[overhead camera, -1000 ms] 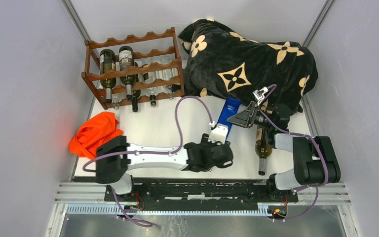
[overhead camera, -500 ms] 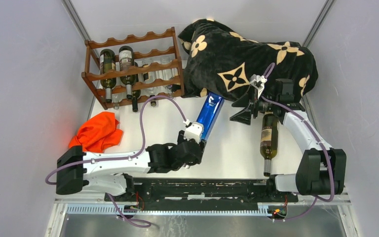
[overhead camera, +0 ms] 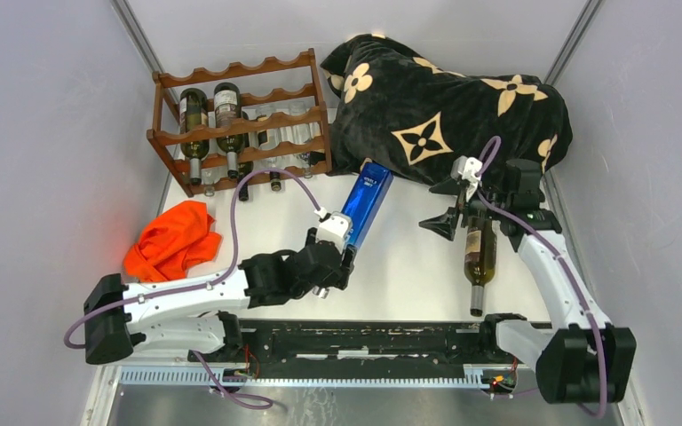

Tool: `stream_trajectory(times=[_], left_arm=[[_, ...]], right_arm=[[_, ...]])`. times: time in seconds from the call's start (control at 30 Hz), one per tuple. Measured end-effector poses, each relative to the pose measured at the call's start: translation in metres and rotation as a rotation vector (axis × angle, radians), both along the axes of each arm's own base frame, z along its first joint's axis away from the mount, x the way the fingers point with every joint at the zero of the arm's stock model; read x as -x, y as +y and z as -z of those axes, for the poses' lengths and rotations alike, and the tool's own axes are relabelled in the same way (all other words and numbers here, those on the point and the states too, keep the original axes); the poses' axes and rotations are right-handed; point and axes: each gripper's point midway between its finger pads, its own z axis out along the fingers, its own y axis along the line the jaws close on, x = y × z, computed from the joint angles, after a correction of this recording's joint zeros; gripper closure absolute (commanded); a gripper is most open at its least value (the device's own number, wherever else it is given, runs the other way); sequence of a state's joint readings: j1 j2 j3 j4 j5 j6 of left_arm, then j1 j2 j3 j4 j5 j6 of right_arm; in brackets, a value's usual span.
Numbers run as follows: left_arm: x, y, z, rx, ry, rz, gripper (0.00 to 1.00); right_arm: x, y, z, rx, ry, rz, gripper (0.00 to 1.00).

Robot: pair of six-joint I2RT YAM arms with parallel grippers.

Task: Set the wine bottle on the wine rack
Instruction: Pick up the wine bottle from the center of the board.

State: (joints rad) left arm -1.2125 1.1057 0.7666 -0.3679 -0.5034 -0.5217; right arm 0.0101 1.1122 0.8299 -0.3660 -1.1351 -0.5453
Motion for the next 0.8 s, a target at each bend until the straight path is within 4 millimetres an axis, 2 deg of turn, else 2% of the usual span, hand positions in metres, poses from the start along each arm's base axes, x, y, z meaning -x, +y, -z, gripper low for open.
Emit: stream_trajectory(times=[0.1, 0.23, 0.37, 0.57, 0.8], left_arm=[[0.000, 0.008, -0.001, 0.002, 0.009, 0.003, 0.98], [0.002, 0.015, -0.003, -0.004, 0.006, 0.037, 0.98], [0.005, 0.016, -0.003, -0.003, 0.010, 0.089, 0.98], [-0.002, 0.023, 0.005, -0.018, 0.020, 0.081, 0.98], [-0.010, 0.004, 0.021, -0.035, 0.041, 0.093, 0.98]], right_arm=[[0.003, 0.003, -0.015, -0.032, -0.108, -0.006, 0.02], [0.016, 0.019, -0.025, -0.121, -0.105, -0.091, 0.02], [0.025, 0.047, -0.015, -0.166, 0.035, -0.144, 0.02], [0.037, 0.055, 0.013, -0.320, 0.329, 0.009, 0.02], [0.025, 0.066, -0.003, -0.466, 0.555, 0.142, 0.02]])
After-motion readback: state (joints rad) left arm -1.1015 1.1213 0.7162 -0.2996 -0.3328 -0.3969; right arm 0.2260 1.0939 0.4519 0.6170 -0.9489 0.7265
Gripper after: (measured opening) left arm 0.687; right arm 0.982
